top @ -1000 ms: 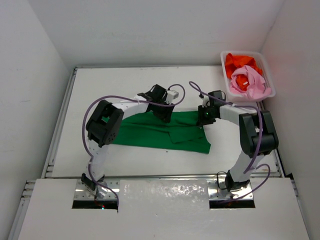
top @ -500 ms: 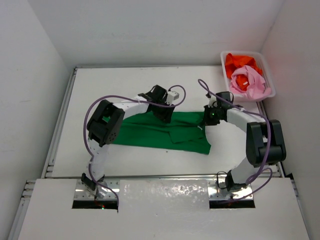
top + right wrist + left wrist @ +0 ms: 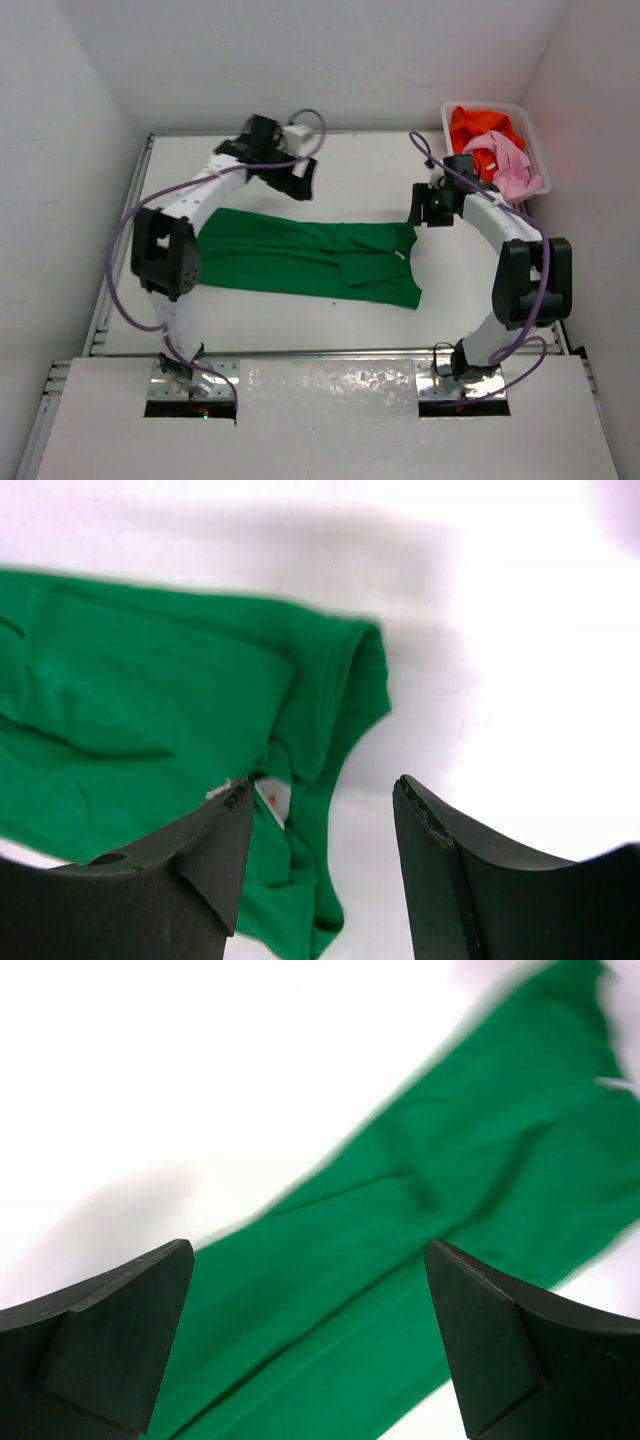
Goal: Fold and stack the t-shirts
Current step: Fold the other side of the tshirt into a rectangle, then rotate the tshirt 90 degrees
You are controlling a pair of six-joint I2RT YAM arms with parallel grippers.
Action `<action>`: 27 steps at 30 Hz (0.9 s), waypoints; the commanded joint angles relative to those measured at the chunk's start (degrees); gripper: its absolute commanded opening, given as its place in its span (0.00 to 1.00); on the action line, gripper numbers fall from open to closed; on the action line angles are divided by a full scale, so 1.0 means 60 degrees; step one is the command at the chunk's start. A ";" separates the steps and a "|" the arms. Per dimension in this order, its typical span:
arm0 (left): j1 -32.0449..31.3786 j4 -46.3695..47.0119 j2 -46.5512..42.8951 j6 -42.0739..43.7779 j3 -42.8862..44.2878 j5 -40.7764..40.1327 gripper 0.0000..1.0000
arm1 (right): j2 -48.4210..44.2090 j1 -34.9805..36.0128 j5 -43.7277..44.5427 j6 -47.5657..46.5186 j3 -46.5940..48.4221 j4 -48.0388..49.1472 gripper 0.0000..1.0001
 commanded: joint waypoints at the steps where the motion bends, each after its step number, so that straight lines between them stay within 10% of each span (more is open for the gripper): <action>1: 0.1794 -0.0818 -0.1238 0.0400 -0.0677 -0.0923 1.00 | 0.0675 -0.0018 0.0365 0.0092 0.0630 0.0091 0.56; 9: 0.5649 -0.0102 -0.0816 0.0297 -0.2554 -0.1719 1.00 | 0.2829 0.0128 0.0671 0.0298 0.2082 0.0179 0.56; 19: 0.5786 0.1553 0.0167 0.0356 -0.3771 -0.1529 0.95 | 0.4061 0.0304 0.0951 0.0283 0.2214 0.0647 0.35; 21: 0.5800 0.1671 0.0297 0.0326 -0.3801 -0.1441 0.83 | 0.4178 0.0304 0.0966 0.0356 0.2272 0.0765 0.22; 25: 0.5858 0.0896 0.0621 0.0692 -0.3682 -0.1616 0.05 | 0.4719 0.0348 0.0644 0.0444 0.3016 0.0925 0.04; 27: 0.5888 0.0909 0.0257 0.0969 -0.4019 -0.1747 0.00 | 0.4968 0.0348 0.0643 0.0473 0.3427 0.1043 0.00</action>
